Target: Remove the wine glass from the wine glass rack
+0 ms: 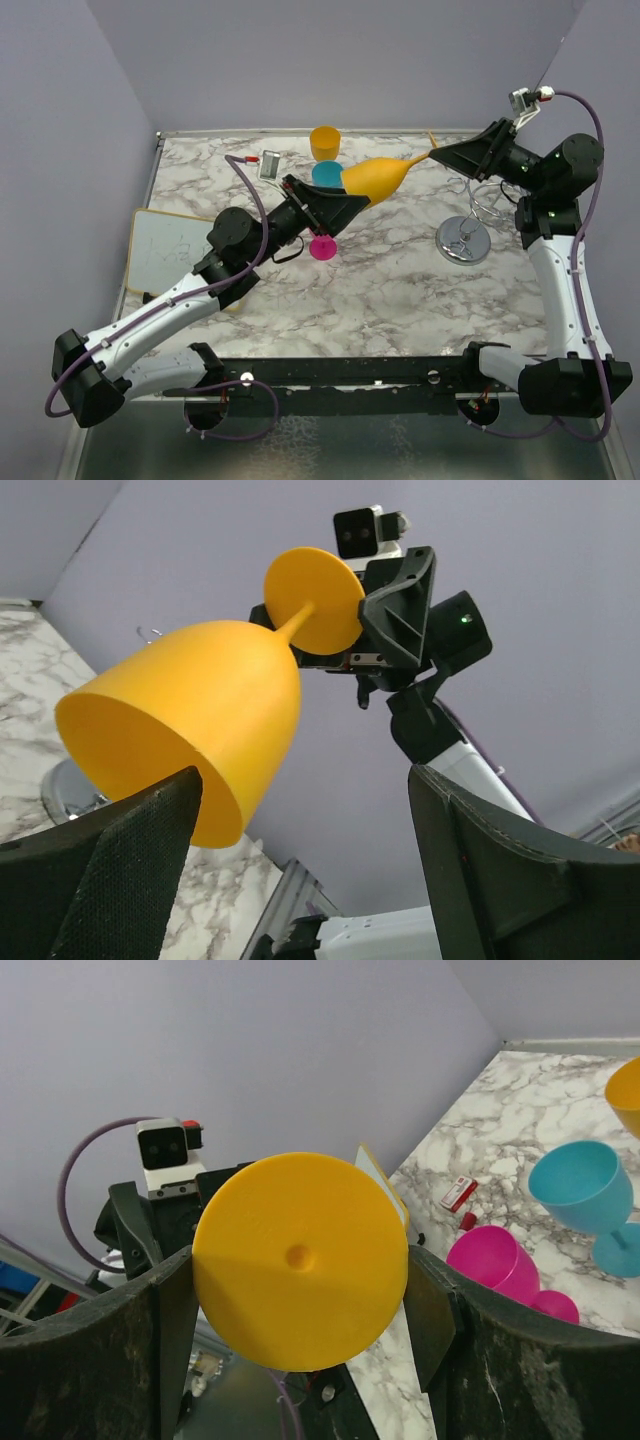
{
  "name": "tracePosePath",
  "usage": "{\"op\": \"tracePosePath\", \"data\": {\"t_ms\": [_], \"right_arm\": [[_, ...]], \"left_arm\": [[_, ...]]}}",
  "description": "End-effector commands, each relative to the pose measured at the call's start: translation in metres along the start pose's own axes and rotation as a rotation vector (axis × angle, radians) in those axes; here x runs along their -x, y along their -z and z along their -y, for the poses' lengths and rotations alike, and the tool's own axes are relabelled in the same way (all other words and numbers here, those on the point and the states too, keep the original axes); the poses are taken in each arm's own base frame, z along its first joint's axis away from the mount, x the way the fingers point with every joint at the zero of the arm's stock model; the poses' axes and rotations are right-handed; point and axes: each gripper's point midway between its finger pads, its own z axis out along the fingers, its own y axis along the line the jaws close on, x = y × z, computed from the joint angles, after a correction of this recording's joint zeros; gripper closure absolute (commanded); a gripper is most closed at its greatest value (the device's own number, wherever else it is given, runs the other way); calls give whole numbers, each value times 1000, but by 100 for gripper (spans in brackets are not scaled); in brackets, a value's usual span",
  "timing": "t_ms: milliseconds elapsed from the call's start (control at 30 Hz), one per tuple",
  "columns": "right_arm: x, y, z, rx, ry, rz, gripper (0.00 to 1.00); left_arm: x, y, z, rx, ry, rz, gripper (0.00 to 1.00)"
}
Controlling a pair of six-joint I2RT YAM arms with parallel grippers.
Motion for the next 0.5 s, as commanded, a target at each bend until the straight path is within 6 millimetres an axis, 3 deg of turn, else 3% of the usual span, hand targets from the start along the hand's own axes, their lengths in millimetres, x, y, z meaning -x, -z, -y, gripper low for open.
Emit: {"op": "tracePosePath", "data": {"t_ms": [0, 467], "right_arm": [[-4, 5, -24, 74, 13, -6, 30], [-9, 9, -28, 76, -1, 3, 30]], "left_arm": [[7, 1, 31, -156, 110, 23, 19], [6, 3, 45, -375, 278, 93, 62]]}}
